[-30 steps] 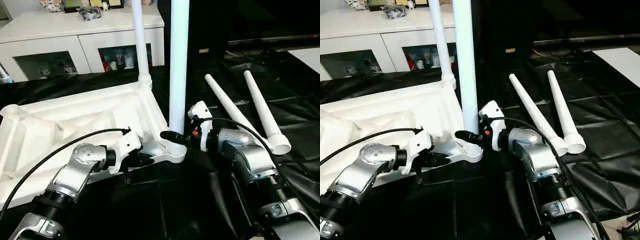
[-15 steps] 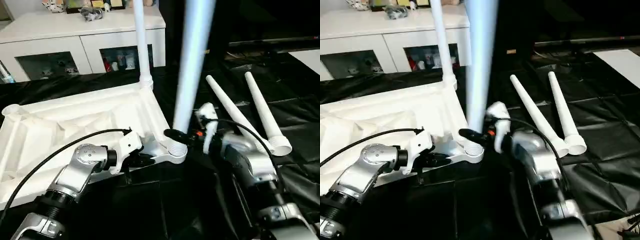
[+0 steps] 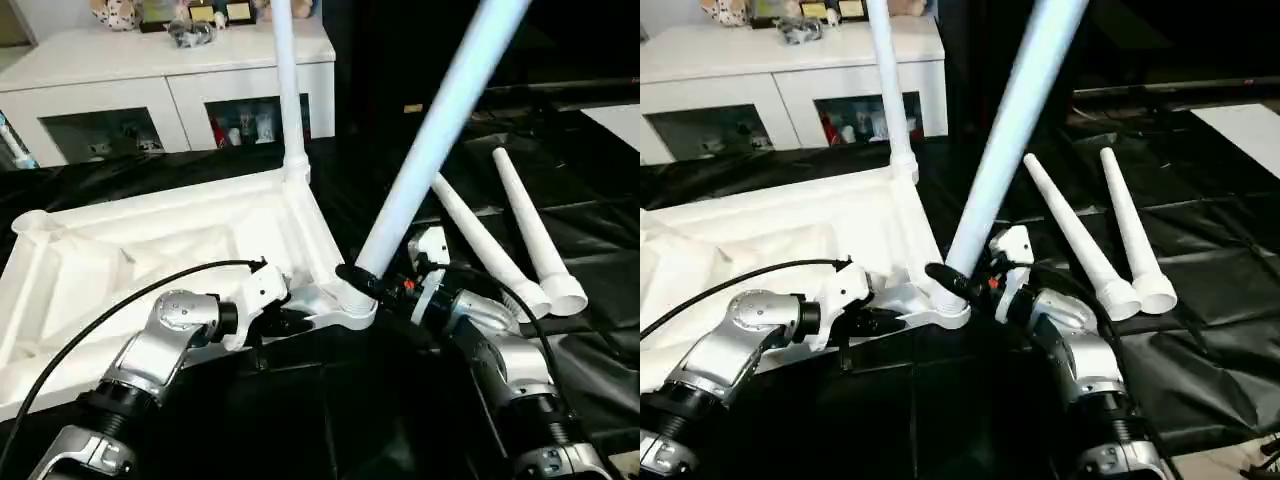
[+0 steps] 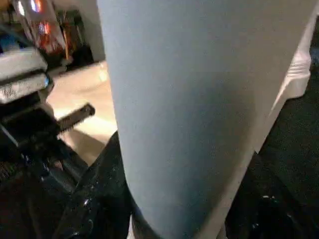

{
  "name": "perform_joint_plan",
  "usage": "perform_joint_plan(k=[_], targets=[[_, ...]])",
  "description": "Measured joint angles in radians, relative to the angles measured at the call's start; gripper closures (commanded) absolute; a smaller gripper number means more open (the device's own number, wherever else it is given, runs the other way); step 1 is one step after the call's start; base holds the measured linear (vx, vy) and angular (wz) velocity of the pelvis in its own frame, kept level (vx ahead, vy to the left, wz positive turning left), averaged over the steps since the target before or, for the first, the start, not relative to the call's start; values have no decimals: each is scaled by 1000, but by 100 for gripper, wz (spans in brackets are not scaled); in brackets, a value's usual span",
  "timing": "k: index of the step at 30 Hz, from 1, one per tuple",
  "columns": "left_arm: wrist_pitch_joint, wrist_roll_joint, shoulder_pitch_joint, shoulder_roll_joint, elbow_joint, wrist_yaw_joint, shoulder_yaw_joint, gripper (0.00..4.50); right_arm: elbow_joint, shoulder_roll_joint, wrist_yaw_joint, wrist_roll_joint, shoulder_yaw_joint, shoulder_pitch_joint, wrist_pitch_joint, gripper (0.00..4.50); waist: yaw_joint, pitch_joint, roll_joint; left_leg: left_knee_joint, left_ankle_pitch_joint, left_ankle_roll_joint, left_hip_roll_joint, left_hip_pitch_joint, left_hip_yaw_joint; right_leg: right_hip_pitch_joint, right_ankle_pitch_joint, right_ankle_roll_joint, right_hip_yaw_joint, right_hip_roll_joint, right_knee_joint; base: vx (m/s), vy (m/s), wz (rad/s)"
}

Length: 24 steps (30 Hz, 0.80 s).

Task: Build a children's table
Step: Insert table leg to table base

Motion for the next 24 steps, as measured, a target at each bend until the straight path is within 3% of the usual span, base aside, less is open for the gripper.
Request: perform_joint_plan(k=[8, 15, 24], targets=[[-7, 5, -17, -7, 24, -1, -10, 450, -49, -23, -14, -14, 12, 2, 73, 264, 2, 0, -7, -2, 0, 0, -4, 2, 0, 2, -1, 2, 3, -2, -1, 0, 0, 0], [-8, 25, -28, -1, 38, -4, -14, 450, -8, -34, -1, -58, 64, -78, 171, 264, 0, -7, -34, -10, 0, 0, -8, 5, -3, 1, -2, 4, 2, -3, -2, 0, 0, 0], [8, 25, -13, 31, -1, 5, -10, 450, 33, -11, 2, -73, 77, -129, 207, 264, -10, 1, -49, -26, 0, 0, -12, 8, -9, 2, -2, 4, -3, -3, -27, 0, 0, 0]])
